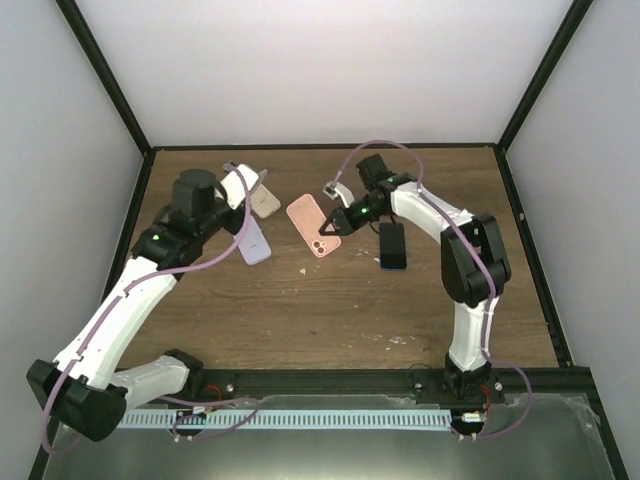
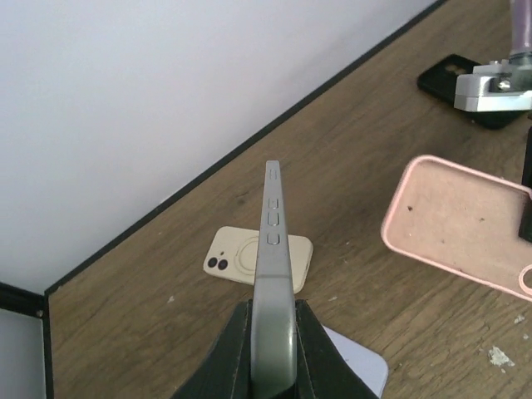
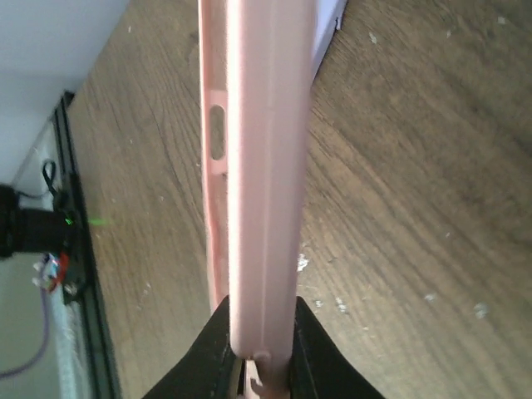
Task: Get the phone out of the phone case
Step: Remove the phone case from the phone, then place the phone case on the phone.
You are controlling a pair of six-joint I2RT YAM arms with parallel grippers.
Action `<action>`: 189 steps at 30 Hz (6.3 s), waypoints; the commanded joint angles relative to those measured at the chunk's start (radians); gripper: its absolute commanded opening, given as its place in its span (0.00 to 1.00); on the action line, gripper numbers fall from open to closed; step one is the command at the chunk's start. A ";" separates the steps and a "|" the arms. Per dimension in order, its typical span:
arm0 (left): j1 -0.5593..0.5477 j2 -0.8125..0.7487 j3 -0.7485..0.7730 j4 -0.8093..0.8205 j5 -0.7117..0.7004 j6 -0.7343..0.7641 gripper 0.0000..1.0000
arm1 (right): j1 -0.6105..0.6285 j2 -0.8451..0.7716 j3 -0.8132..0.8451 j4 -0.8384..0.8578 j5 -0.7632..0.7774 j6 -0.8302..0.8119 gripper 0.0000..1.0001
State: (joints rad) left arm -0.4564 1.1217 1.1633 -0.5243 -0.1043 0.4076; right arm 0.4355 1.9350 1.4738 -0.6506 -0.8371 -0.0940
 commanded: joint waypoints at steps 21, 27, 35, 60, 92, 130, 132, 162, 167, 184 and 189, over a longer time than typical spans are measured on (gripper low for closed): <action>0.137 -0.050 0.017 0.026 0.122 -0.166 0.00 | 0.129 0.120 0.235 -0.195 0.614 -0.638 0.77; 0.139 -0.050 0.018 0.030 0.127 -0.174 0.00 | 0.138 0.015 0.192 -0.199 0.522 -0.561 0.84; 0.146 -0.051 0.017 0.033 0.142 -0.181 0.00 | 0.316 -0.087 -0.041 -0.248 0.327 -0.448 0.75; 0.150 -0.056 0.014 0.027 0.153 -0.179 0.00 | 0.160 0.102 -0.128 -0.074 0.512 -0.356 0.82; 0.151 -0.040 0.022 0.029 0.183 -0.187 0.00 | 0.203 0.252 0.289 -0.088 0.647 -0.436 0.73; 0.158 -0.070 -0.018 0.032 0.198 -0.182 0.00 | 0.102 0.186 0.206 0.027 0.777 -0.915 0.01; 0.158 -0.071 -0.018 0.032 0.198 -0.181 0.00 | 0.092 0.197 0.228 0.015 0.785 -0.930 0.01; 0.160 -0.064 -0.031 0.032 0.210 -0.180 0.00 | 0.018 0.285 0.215 0.125 0.828 -1.068 0.17; 0.160 -0.059 -0.028 0.028 0.227 -0.185 0.00 | 0.018 0.265 0.227 0.134 0.838 -1.032 0.40; 0.189 0.028 0.026 -0.004 0.452 -0.387 0.00 | 0.052 -0.056 0.168 0.397 0.844 -0.774 0.86; 0.197 0.016 0.031 -0.001 0.545 -0.283 0.00 | 0.061 -0.096 0.252 0.246 0.734 -0.732 1.00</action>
State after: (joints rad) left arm -0.2665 1.1633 1.1446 -0.5697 0.3134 0.0612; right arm 0.4839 1.8606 1.6524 -0.2962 -0.0082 -0.8909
